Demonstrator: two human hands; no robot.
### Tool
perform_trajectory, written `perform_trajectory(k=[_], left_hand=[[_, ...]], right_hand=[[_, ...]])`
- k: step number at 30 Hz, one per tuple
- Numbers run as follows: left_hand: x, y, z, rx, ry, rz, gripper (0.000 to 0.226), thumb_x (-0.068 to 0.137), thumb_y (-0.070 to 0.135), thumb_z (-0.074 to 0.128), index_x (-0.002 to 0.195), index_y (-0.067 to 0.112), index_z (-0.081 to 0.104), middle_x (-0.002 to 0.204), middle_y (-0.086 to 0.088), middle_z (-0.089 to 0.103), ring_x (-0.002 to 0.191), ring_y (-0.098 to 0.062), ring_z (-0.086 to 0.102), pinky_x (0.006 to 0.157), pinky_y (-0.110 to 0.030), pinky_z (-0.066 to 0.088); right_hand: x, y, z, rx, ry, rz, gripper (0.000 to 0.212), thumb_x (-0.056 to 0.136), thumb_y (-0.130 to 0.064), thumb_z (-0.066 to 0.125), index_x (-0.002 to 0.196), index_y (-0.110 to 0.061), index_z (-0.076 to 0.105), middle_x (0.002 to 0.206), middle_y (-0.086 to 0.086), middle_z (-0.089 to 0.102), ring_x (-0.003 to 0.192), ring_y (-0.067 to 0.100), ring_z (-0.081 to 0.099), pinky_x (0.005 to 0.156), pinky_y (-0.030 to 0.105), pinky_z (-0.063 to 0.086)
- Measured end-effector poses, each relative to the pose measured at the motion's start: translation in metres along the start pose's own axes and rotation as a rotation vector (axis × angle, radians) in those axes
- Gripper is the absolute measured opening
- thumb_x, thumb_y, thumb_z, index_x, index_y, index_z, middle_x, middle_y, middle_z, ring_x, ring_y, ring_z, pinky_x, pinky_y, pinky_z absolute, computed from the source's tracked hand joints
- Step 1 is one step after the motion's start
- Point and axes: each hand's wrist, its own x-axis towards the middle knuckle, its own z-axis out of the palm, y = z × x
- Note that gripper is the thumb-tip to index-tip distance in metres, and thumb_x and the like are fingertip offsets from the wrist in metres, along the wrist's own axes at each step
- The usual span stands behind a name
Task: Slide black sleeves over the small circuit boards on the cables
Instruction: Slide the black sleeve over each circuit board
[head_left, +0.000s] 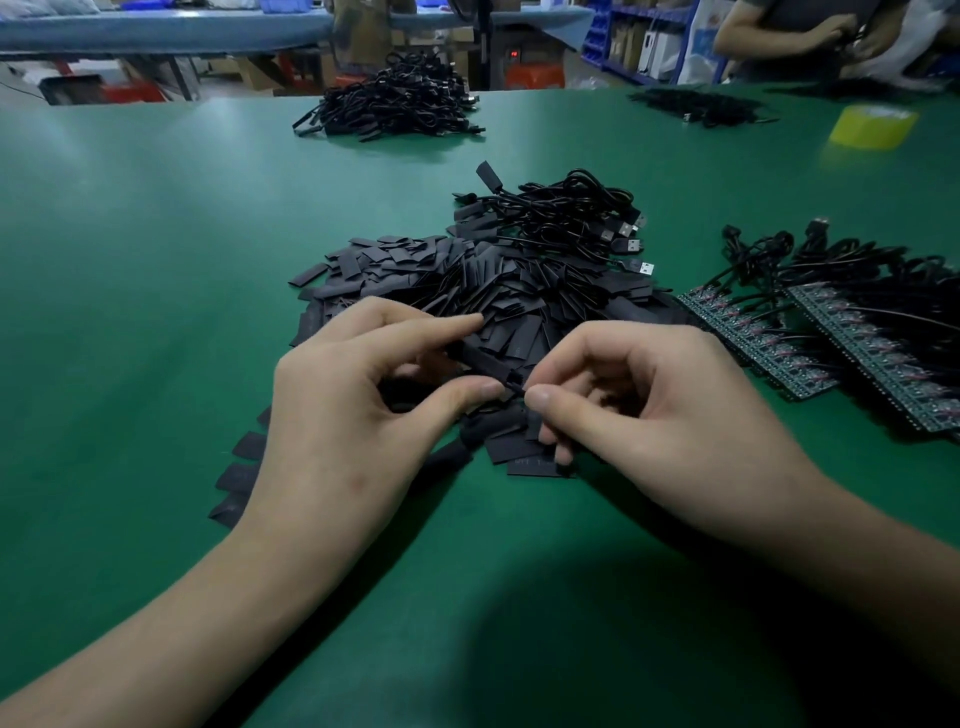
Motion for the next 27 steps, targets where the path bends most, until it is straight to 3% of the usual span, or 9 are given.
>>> perform_trajectory(k=[7,10,13,19,27], left_hand=[[0.001,0.002,0.003,-0.124,-0.063,-0.021,0.053,0.071,0.045,0.080,0.118,0.022,0.074,0.102,0.012,0.071,0.094,-0.002,0.070,0.087,-0.012,0.052],[0.000,0.001,0.004,-0.145,-0.062,-0.027,0.055,0.072,0.045,0.086,0.120,0.022,0.073,0.104,0.009,0.072,0.096,-0.006,0.072,0.091,-0.023,0.056],[0.000,0.002,0.004,-0.159,-0.058,-0.012,0.052,0.074,0.038,0.083,0.122,0.021,0.072,0.106,0.008,0.073,0.098,-0.005,0.072,0.091,-0.020,0.056],[-0.001,0.006,0.003,-0.103,-0.078,0.064,0.048,0.077,0.035,0.082,0.121,0.019,0.072,0.107,0.008,0.071,0.098,-0.010,0.071,0.092,-0.025,0.056],[0.000,0.005,0.002,-0.108,-0.058,0.042,0.045,0.076,0.035,0.082,0.118,0.021,0.073,0.107,0.010,0.071,0.099,-0.008,0.071,0.092,-0.023,0.055]], right_hand=[[-0.001,0.002,0.003,-0.097,0.016,-0.036,0.013,0.093,-0.011,0.072,0.084,-0.022,0.072,0.072,-0.003,0.073,0.061,0.010,0.071,0.062,0.030,0.058],[0.000,0.002,0.002,0.019,-0.021,0.024,0.016,0.096,-0.007,0.066,0.088,-0.019,0.073,0.075,0.002,0.074,0.064,0.017,0.072,0.063,0.029,0.060],[0.002,0.001,0.000,0.102,0.001,0.070,0.013,0.096,-0.008,0.066,0.089,-0.017,0.074,0.077,0.006,0.075,0.067,0.019,0.073,0.067,0.034,0.061],[0.001,-0.001,-0.005,-0.227,0.077,-0.118,0.005,0.088,-0.022,0.077,0.086,-0.027,0.076,0.076,-0.011,0.074,0.073,0.008,0.070,0.067,0.023,0.055],[0.003,-0.002,-0.010,-0.213,-0.060,-0.074,0.008,0.091,-0.027,0.070,0.087,-0.028,0.076,0.077,-0.008,0.074,0.069,0.010,0.069,0.069,0.033,0.054]])
